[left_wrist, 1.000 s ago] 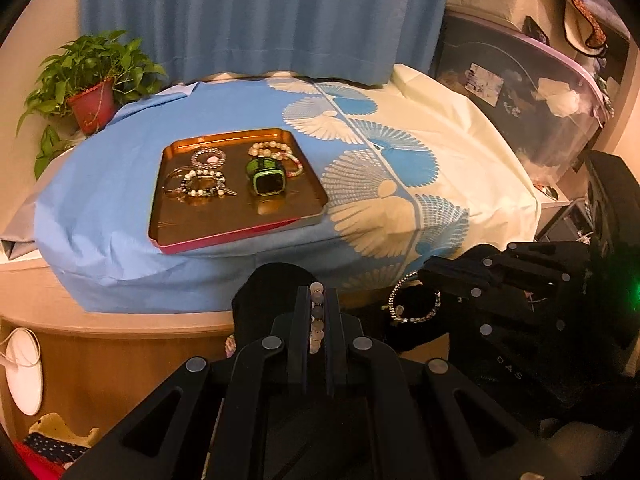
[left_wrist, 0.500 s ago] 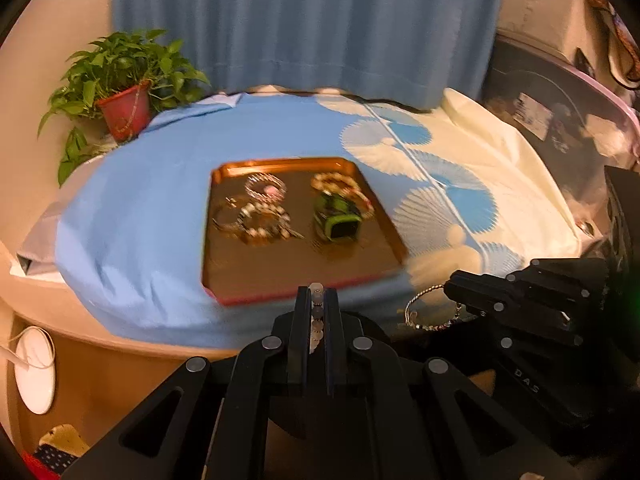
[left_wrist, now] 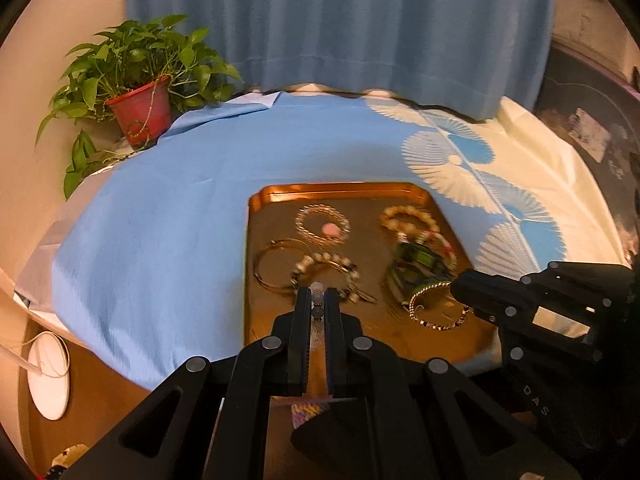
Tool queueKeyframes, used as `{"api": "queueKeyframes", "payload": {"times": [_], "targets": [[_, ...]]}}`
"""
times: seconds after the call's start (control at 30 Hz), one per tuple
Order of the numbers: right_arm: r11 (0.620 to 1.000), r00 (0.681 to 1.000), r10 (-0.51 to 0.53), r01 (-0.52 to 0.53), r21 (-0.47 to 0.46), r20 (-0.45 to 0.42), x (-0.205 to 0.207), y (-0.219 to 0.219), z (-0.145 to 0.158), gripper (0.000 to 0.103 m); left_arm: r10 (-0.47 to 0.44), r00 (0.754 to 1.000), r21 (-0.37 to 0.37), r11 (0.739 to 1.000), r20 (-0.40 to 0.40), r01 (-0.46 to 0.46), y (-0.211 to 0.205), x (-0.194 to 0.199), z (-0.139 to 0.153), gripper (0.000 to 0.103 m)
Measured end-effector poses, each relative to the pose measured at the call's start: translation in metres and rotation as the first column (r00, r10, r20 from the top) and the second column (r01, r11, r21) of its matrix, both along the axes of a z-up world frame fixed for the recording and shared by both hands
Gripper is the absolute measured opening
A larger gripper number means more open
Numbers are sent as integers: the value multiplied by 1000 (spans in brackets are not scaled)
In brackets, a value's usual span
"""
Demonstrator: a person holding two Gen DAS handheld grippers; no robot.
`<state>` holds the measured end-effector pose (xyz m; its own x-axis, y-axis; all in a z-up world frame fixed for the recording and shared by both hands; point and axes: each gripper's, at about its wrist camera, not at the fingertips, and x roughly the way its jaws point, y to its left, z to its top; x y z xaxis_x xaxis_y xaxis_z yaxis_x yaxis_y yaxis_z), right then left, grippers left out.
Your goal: Organize jewelry
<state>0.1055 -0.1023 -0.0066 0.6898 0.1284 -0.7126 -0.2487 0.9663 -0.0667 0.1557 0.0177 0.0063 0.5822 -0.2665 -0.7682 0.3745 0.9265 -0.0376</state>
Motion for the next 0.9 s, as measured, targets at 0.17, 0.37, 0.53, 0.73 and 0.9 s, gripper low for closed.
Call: {"api": "queueKeyframes", "payload": {"times": [0.17,0.37,0.53,0.73,0.9], "targets": [[1000,1000,-4,4,-7,-16,31,6,-14,3,15,1000,34,999,-6,-15,-4,23,-17,3],[999,995,-30,28,-18,-99,56,4,-39,24,88,995,61,995,-49,-85,0,36,-35,92],[993,994,-89,84,-87,-62,38,-4,-43,82,166,986,61,984,-15,-165,15,18,-32,102],[986,986,-156,152,-65,-57,0,-17,-41,82,164,986,99,981,41,-168,17,-29,-22,102],[981,980,-193,191,-41,-54,-35,-19,-39,82,169,983,72,982,66,-173,19,-65,-8,102]]}}
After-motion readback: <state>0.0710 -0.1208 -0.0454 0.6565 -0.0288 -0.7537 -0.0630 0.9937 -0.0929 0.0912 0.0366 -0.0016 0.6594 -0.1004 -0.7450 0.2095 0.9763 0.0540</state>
